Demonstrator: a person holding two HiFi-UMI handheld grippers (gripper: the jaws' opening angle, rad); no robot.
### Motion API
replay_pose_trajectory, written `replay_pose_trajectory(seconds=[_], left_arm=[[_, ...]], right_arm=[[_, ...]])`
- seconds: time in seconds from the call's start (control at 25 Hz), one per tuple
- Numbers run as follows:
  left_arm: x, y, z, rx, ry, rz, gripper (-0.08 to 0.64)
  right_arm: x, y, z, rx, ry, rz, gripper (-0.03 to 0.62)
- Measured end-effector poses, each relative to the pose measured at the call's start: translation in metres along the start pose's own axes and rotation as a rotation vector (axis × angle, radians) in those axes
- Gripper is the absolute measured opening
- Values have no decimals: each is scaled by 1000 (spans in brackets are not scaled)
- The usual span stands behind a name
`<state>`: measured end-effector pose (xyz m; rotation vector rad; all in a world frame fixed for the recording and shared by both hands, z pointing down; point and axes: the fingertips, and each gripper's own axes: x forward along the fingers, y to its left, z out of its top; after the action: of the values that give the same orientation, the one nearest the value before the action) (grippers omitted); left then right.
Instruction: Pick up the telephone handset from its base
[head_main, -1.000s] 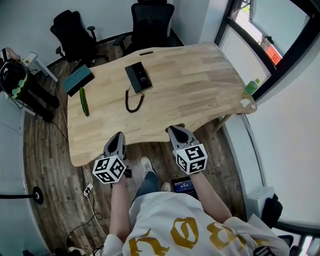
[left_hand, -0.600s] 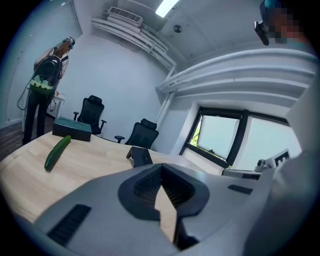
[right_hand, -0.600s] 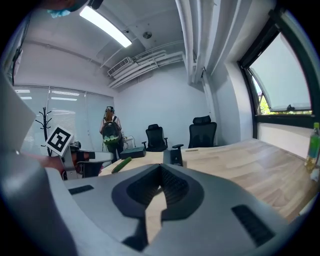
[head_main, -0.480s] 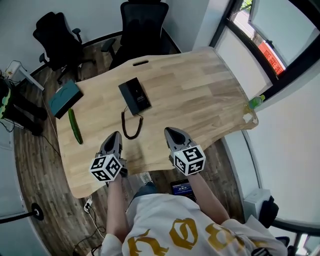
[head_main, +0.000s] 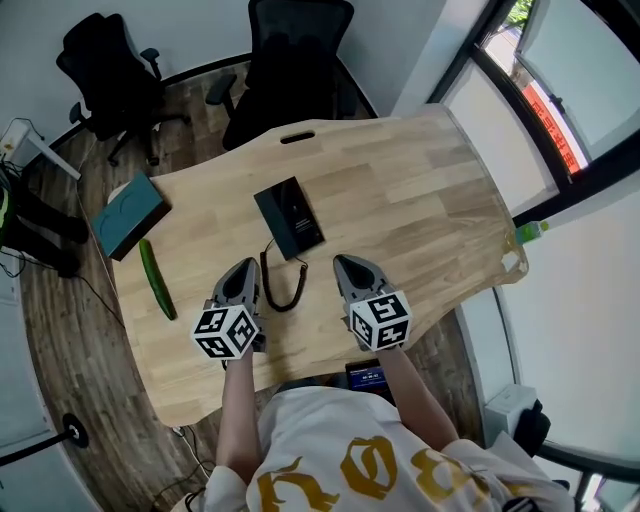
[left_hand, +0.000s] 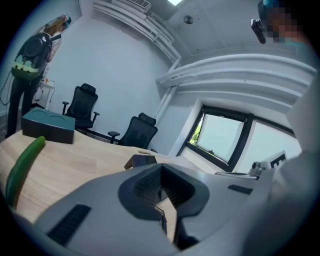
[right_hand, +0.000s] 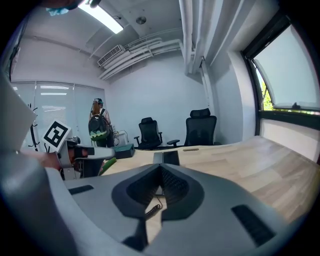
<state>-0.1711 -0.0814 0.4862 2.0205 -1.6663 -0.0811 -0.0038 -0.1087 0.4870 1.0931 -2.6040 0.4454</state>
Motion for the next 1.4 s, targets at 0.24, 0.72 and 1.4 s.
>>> replay_pose_trajectory(seconds=[0.24, 0.72, 1.4], left_arm=[[14, 2, 3, -38, 17, -40, 6], [28, 10, 9, 42, 46, 21, 6], [62, 43, -18, -46, 136, 78, 6]], right_arm=[[7, -1, 11, 4, -11, 8, 6], [29, -9, 20, 20, -17, 34, 6], [65, -27, 2, 34, 54, 56, 6]])
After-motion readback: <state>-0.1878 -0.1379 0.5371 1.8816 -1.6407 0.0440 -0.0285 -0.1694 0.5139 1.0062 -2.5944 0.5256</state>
